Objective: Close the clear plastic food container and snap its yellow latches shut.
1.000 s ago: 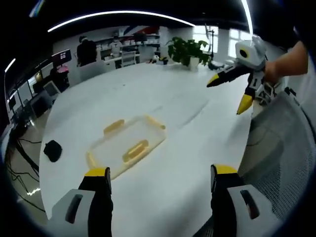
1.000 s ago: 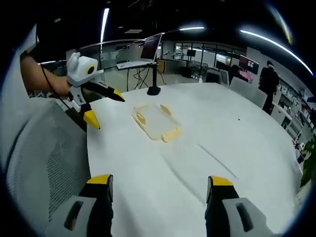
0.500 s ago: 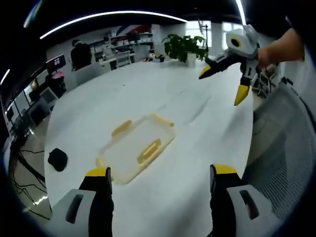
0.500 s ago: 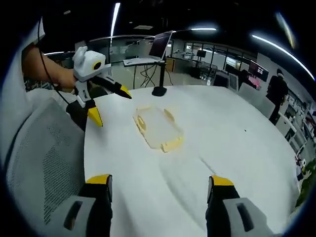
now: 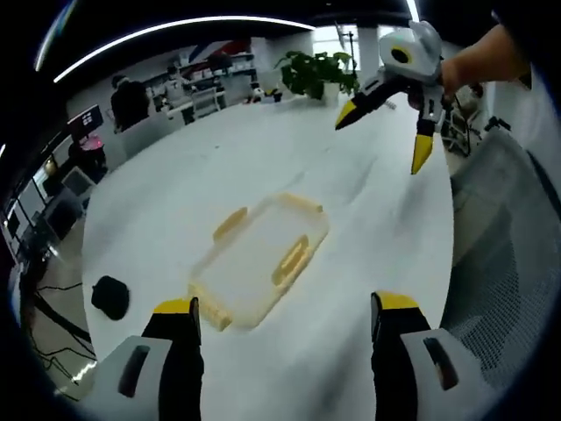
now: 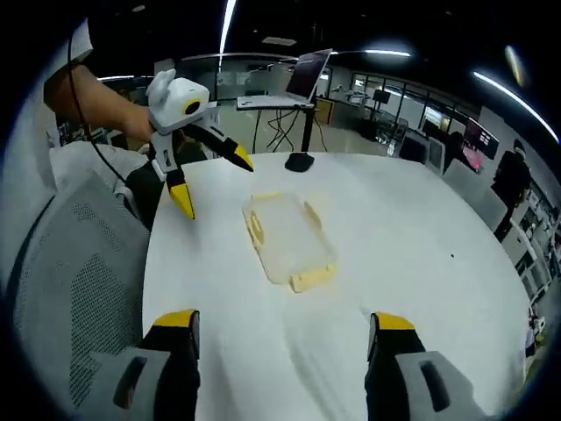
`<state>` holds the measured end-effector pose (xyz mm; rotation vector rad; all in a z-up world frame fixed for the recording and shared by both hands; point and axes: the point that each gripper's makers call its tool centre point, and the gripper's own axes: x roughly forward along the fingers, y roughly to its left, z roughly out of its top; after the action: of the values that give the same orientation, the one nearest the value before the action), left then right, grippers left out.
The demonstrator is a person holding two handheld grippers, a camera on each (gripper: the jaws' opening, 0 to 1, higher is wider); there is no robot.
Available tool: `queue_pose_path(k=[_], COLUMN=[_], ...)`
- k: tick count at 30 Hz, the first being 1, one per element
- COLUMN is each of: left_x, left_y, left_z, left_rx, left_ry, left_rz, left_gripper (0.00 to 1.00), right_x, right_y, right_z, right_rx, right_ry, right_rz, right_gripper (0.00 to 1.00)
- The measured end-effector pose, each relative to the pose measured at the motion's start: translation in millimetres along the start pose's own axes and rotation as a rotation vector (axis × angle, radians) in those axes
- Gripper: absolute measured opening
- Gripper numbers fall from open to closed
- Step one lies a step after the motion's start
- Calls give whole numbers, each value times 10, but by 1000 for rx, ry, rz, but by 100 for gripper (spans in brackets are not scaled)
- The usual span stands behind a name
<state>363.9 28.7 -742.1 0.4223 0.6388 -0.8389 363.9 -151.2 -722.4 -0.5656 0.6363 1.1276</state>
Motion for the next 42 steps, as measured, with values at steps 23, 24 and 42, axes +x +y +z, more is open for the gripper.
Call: queue_pose_path(k=[23,24,42], left_x=[72,77,190], left_y=[227,240,395], left_z=[-130,-146,-260], left_rx=[118,122,201], left_ry=[74,80,150], left_rz=[-82,-82,-124], left_gripper=[73,73,67], right_x=[368,383,601], right_y=[-122,-123,-215], right_z=[185,185,269], right_rx=[-75,-79,-163], right_ry=[39,42,94], right_rz=[85,87,153], right_gripper=[76,76,74])
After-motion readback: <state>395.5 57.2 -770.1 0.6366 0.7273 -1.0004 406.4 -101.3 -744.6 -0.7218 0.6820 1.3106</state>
